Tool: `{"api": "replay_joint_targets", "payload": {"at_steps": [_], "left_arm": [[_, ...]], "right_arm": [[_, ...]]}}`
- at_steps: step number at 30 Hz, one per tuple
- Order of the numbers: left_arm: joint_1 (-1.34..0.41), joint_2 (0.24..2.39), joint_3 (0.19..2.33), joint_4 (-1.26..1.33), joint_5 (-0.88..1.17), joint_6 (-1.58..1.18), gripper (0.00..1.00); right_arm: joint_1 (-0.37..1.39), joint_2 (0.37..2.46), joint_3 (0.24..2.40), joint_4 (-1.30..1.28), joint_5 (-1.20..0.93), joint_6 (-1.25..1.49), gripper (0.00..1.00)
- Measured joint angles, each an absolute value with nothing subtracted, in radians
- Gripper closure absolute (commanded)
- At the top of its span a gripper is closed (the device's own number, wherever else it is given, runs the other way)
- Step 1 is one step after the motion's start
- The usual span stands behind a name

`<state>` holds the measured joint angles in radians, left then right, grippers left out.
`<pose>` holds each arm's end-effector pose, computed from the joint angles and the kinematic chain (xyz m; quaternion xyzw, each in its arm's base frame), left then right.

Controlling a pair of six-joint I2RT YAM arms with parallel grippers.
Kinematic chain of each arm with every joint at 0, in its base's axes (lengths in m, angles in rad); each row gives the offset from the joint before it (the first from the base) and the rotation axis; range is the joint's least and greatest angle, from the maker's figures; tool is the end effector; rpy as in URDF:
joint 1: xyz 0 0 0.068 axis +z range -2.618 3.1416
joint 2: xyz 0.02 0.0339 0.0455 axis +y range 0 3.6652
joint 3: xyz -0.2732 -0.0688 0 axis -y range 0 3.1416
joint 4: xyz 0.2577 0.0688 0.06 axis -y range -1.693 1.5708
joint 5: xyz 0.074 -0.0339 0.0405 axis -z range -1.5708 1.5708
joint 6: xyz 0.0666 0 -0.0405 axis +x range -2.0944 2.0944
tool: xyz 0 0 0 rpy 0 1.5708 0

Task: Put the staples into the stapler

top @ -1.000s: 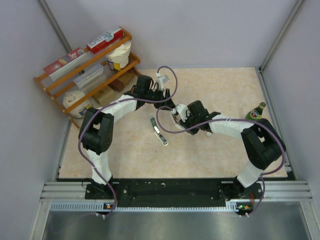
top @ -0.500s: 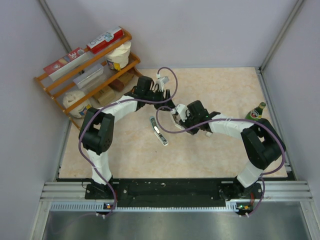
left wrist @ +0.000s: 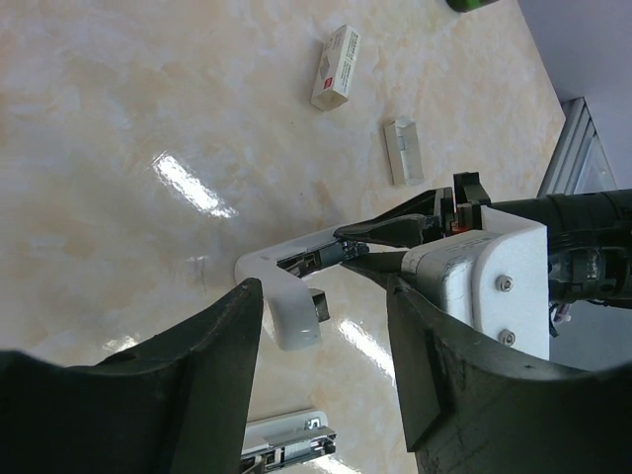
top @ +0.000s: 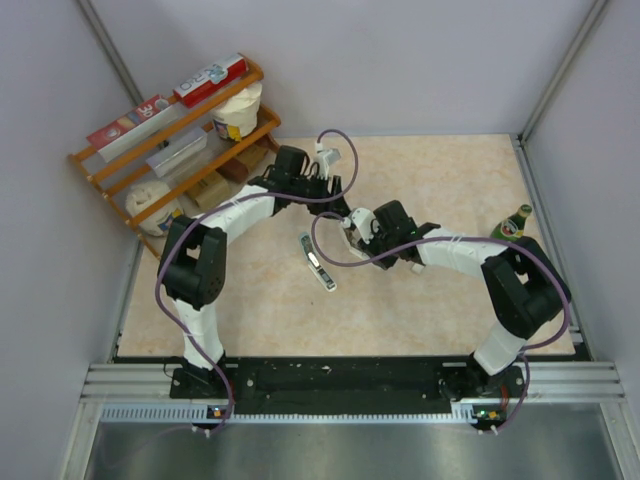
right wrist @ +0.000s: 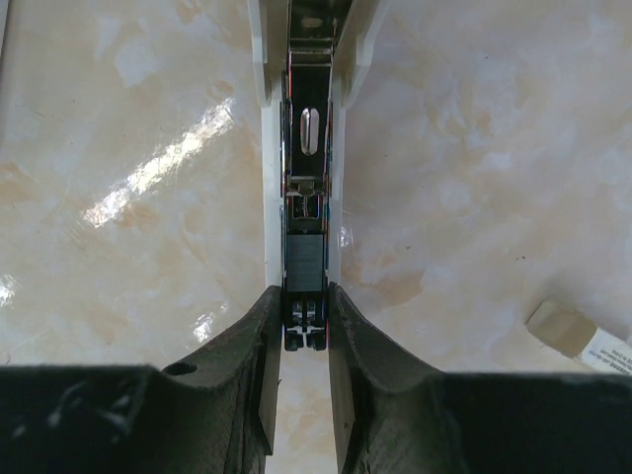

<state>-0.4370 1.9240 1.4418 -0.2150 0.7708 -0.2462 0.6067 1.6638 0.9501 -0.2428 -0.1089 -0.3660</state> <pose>0.4008 -0.2384 0.2253 0.2383 0.8207 -0.4523 0.2552 0.2918 0.2114 0.1476 -0.4594 0.8337 0.0877 0.2935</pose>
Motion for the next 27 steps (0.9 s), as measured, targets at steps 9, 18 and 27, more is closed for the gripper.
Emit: {"api": "replay_joint_targets", "payload": {"at_steps": [9, 18, 27], "left_arm": [[-0.43, 1.924, 1.518, -0.301, 0.749, -0.179, 0.57], [-0.432, 1.924, 1.52, -0.375, 0.707, -0.13, 0.61], [-0.445, 1.946, 1.547, -0.413, 0.648, -0.097, 0.62]], "right_arm": [[0.607, 1.664, 0.95, -0.244, -0.109, -0.366, 0.77], [0.607, 1.664, 0.95, -0.244, -0.109, -0.366, 0.77], [0.607, 1.665, 0.95, -0.244, -0.109, -0.366, 0.77]]}}
